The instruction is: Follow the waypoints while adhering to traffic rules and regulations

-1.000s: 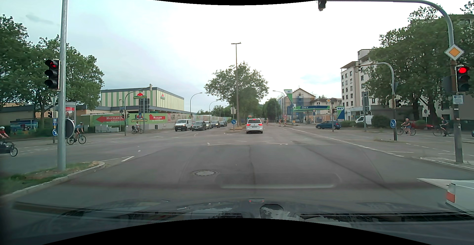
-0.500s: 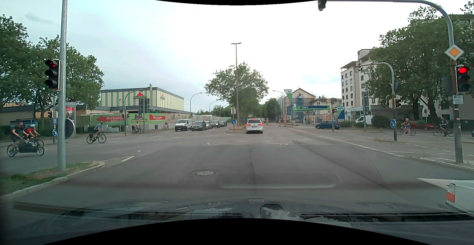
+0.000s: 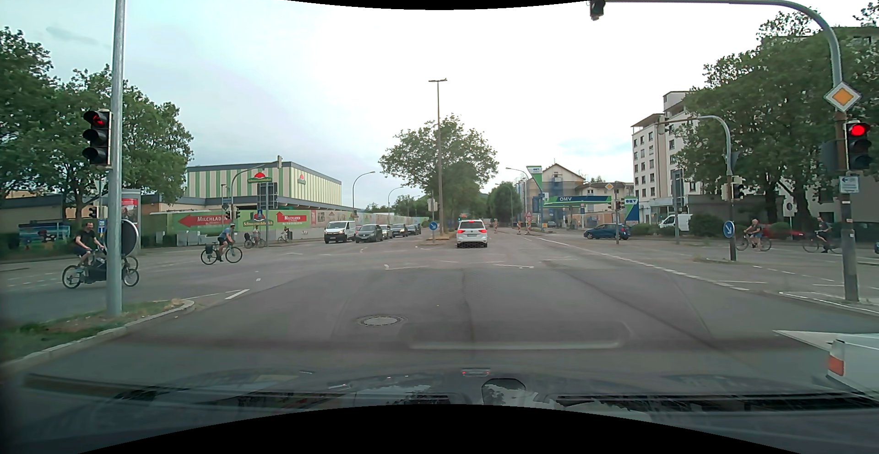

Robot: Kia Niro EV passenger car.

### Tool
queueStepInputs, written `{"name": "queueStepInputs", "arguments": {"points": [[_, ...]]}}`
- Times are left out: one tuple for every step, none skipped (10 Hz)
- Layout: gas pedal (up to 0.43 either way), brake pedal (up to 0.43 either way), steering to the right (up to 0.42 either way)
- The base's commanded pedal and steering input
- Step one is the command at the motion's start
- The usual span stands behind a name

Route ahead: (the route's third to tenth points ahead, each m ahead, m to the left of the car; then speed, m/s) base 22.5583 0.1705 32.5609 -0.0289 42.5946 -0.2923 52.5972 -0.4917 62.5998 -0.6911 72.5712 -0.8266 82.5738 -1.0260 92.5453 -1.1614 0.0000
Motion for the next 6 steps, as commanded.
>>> {"name": "queueStepInputs", "arguments": {"points": [[0.0,0.262,0.002],[0.0,0.262,0.002],[0.0,0.262,0.002],[0.0,0.262,0.001],[0.0,0.262,0.002],[0.0,0.262,0.002]]}}
